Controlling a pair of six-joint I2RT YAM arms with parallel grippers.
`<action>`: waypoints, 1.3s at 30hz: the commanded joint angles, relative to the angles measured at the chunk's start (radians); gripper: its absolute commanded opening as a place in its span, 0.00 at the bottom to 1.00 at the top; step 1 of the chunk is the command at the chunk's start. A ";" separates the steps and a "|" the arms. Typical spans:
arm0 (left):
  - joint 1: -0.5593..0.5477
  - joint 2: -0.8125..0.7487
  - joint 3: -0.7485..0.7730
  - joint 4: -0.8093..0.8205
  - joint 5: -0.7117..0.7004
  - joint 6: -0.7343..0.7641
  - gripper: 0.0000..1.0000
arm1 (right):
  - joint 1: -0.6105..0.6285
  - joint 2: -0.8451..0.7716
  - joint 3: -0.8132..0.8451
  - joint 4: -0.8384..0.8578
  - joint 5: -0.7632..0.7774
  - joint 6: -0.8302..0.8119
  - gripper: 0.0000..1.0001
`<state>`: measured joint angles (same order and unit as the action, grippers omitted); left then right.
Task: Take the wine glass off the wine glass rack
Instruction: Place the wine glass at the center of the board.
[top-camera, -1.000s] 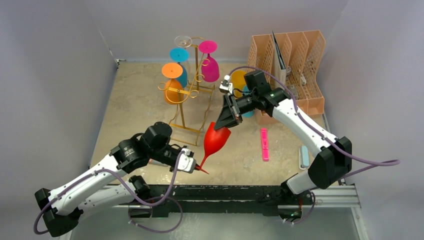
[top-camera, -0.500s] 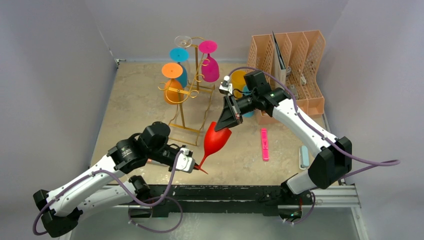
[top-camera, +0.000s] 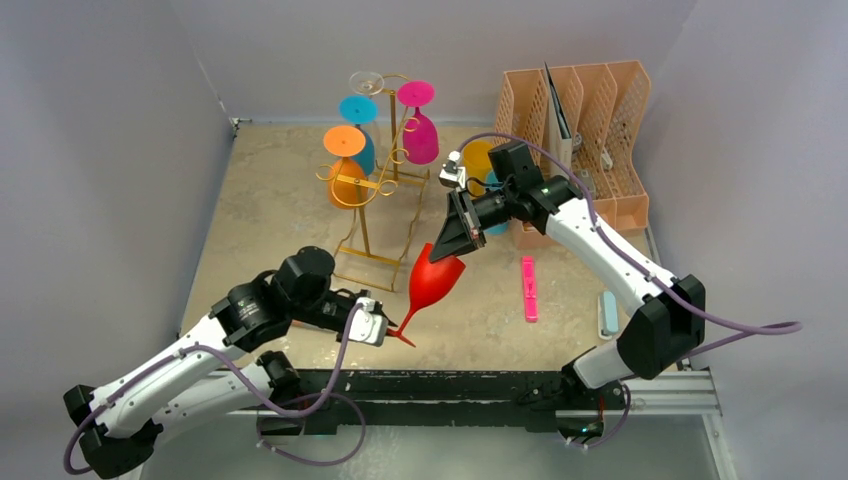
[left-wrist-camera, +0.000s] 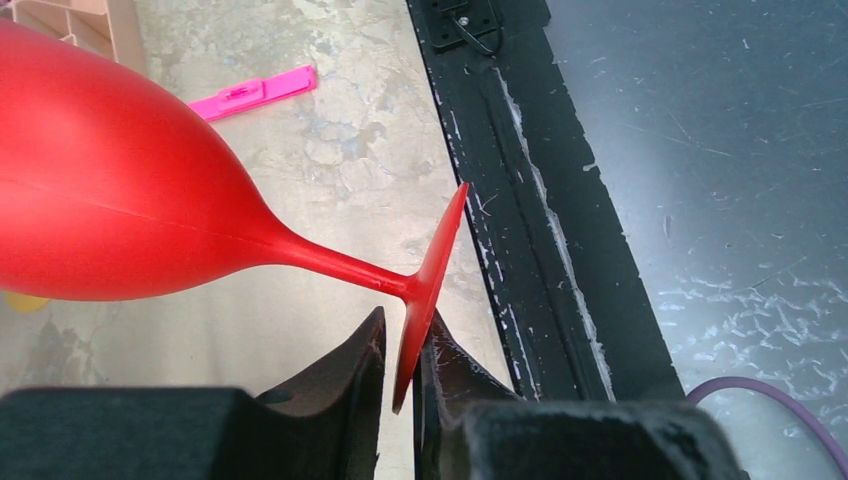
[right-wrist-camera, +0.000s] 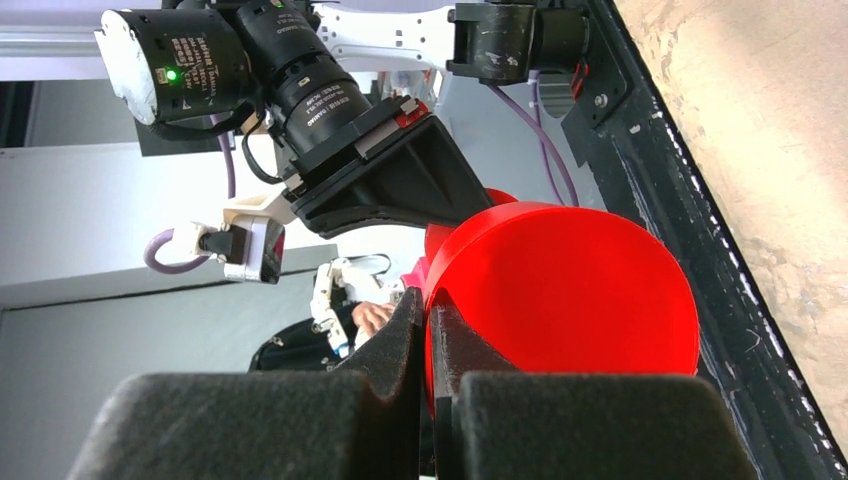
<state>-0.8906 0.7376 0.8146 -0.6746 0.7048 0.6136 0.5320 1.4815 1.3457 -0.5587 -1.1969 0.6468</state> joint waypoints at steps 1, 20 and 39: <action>0.002 -0.010 -0.003 0.060 -0.016 -0.001 0.15 | 0.010 -0.050 0.007 -0.010 0.013 -0.021 0.00; 0.001 -0.091 -0.060 0.157 -0.152 -0.167 0.78 | 0.010 -0.155 0.013 -0.169 0.498 -0.209 0.00; 0.002 -0.240 -0.155 0.284 -0.608 -0.373 0.85 | 0.156 -0.204 -0.091 0.100 1.211 -0.668 0.00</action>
<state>-0.8906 0.5278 0.6865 -0.4549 0.2306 0.2943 0.6670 1.2739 1.2907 -0.6395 -0.0692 0.1028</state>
